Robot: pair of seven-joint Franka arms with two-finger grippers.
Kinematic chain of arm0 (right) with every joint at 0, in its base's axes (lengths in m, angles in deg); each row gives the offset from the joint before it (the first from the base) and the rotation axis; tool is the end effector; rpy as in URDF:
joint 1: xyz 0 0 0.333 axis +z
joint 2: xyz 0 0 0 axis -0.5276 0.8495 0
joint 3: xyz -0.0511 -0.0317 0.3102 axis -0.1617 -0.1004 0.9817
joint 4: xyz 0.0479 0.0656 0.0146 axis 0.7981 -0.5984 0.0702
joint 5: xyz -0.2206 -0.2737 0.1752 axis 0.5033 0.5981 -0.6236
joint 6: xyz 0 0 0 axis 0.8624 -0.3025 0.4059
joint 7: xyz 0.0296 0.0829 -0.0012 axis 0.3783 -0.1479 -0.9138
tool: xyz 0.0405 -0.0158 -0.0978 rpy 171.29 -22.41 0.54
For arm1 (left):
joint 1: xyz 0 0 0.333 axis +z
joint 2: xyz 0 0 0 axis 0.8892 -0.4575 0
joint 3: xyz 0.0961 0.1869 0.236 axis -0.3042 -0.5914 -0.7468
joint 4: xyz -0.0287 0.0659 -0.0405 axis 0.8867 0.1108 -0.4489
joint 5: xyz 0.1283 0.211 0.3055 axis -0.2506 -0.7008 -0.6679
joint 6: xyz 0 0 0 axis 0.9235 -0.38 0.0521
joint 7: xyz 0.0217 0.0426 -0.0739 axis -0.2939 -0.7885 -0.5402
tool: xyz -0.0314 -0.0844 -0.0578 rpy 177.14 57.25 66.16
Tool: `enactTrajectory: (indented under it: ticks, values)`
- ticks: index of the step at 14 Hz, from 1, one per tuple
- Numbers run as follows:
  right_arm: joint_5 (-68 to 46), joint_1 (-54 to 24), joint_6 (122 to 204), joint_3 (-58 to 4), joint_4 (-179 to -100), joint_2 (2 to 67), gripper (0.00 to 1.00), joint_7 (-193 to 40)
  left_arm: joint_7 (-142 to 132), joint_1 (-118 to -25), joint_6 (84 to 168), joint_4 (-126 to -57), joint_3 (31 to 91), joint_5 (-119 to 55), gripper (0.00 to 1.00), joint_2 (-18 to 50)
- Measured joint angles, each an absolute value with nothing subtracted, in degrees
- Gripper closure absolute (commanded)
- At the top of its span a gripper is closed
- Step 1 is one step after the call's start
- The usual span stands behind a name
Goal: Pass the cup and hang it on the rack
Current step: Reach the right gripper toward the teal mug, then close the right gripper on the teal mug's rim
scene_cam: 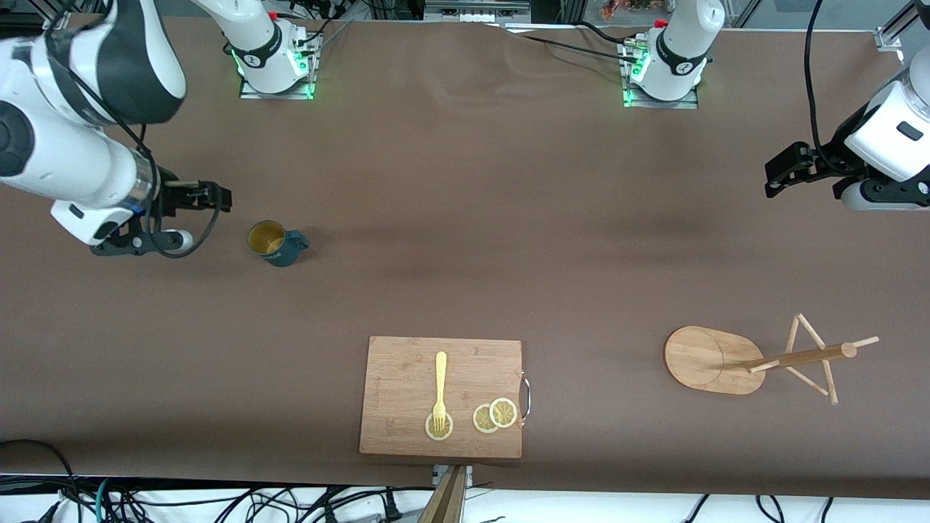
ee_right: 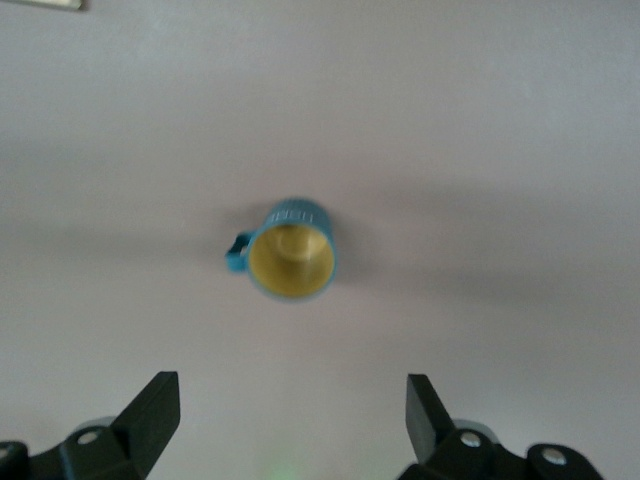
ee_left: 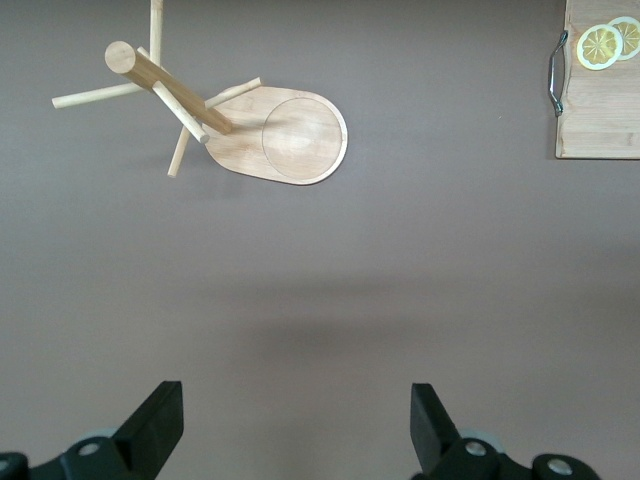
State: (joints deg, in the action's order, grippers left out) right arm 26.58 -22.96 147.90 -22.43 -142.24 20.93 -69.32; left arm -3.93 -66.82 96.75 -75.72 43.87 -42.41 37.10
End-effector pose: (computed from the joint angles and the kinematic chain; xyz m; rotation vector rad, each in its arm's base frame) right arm 0.5840 0.0830 0.4468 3.0960 0.1586 -0.2959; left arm 0.5731 -0.0517 0.6245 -3.1193 -0.0062 0.0267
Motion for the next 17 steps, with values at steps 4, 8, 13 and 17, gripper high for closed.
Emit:
enactTrajectory:
  ticks: [4, 8, 13, 17]
  values:
    - [26.8, -23.0, 165.7, -22.5, -157.0, 20.8, 0.0, -69.3, -3.9, -66.8, 96.7, -75.7, 43.9, -42.4, 0.0, 37.0]
    - [26.8, -23.0, 176.8, -22.9, -165.9, 20.4, 0.0, -69.3, -3.9, -66.8, 96.7, -75.7, 43.9, -42.4, 0.0, 37.0]
    - [26.8, -23.0, 182.5, -23.4, -169.7, 20.0, 0.0, -69.3, -3.9, -66.8, 96.7, -75.7, 43.9, -42.4, 0.0, 37.0]
    - [26.8, -23.0, 187.3, -23.4, -173.1, 20.1, 0.38, -69.3, -3.9, -66.8, 96.7, -75.7, 43.9, -42.4, 0.0, 37.0]
